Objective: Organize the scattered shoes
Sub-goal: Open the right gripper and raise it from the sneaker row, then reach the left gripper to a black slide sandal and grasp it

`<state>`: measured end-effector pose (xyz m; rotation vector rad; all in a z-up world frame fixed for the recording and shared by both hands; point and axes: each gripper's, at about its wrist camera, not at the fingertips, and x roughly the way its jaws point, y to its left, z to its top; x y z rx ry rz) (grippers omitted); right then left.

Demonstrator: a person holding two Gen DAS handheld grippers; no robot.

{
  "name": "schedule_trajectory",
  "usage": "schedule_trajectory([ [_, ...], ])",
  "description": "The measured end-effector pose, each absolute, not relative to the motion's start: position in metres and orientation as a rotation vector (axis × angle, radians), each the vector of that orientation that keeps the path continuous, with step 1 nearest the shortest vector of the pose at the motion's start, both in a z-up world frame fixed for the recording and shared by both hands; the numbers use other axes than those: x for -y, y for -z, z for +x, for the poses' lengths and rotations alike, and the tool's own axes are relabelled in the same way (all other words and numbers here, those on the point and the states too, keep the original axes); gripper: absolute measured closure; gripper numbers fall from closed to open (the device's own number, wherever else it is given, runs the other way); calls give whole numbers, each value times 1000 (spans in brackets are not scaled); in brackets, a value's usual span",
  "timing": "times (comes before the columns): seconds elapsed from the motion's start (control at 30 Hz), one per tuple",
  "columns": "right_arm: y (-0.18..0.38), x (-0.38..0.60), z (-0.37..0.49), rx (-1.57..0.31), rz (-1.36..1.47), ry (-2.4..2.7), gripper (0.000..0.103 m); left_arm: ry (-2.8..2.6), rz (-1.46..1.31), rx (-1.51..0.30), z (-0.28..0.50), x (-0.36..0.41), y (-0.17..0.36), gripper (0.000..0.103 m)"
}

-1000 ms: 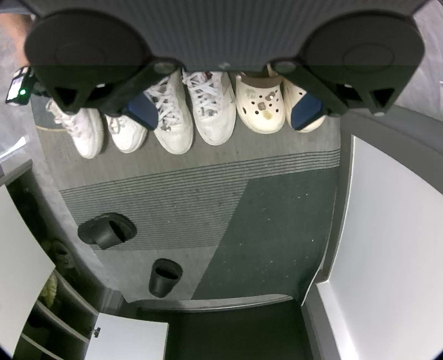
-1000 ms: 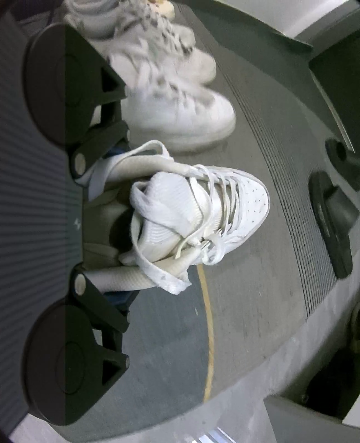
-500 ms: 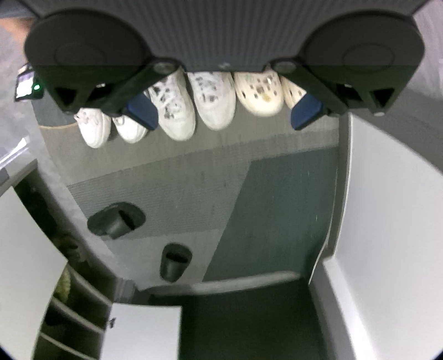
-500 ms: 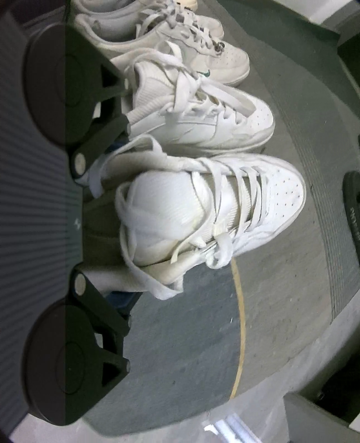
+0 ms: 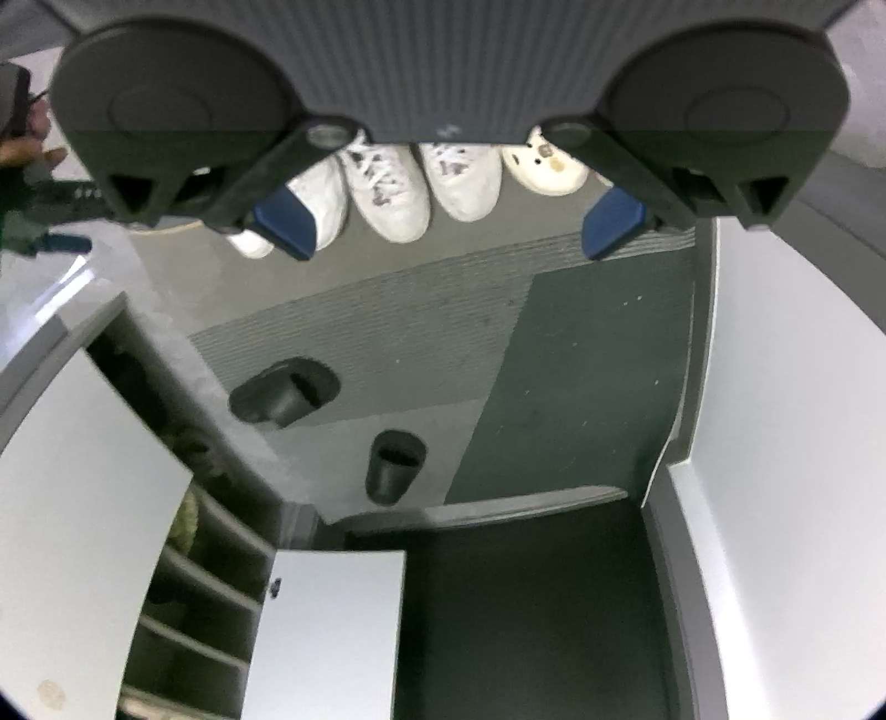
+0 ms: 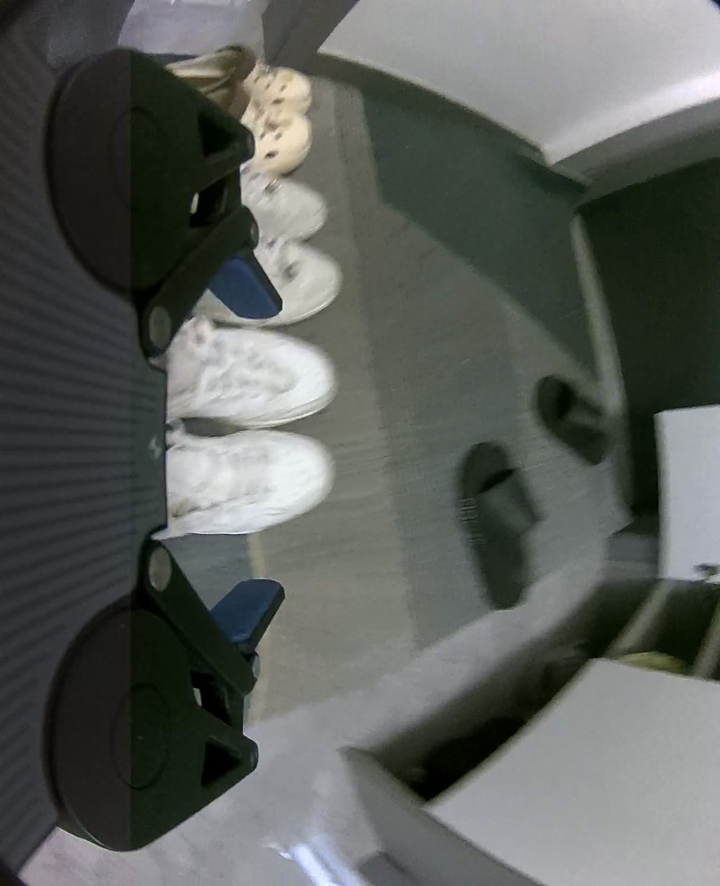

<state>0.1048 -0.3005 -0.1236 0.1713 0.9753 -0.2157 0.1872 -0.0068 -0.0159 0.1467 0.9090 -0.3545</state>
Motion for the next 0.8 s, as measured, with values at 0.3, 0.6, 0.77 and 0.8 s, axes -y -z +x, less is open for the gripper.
schedule_trajectory([
  [0.3, 27, 270, 92, -819, 154, 205, 0, 358, 111, -829, 178, 5, -5, 0],
  [0.6, -12, 248, 59, -678, 253, 249, 0, 383, 100, -839, 169, 7, -6, 0],
  [0.77, -22, 242, 30, -520, 321, 275, 0, 434, 139, -820, 167, 15, 0, 0],
  [0.8, -25, 242, 24, -480, 343, 271, 0, 460, 149, -807, 168, 18, 2, 0],
])
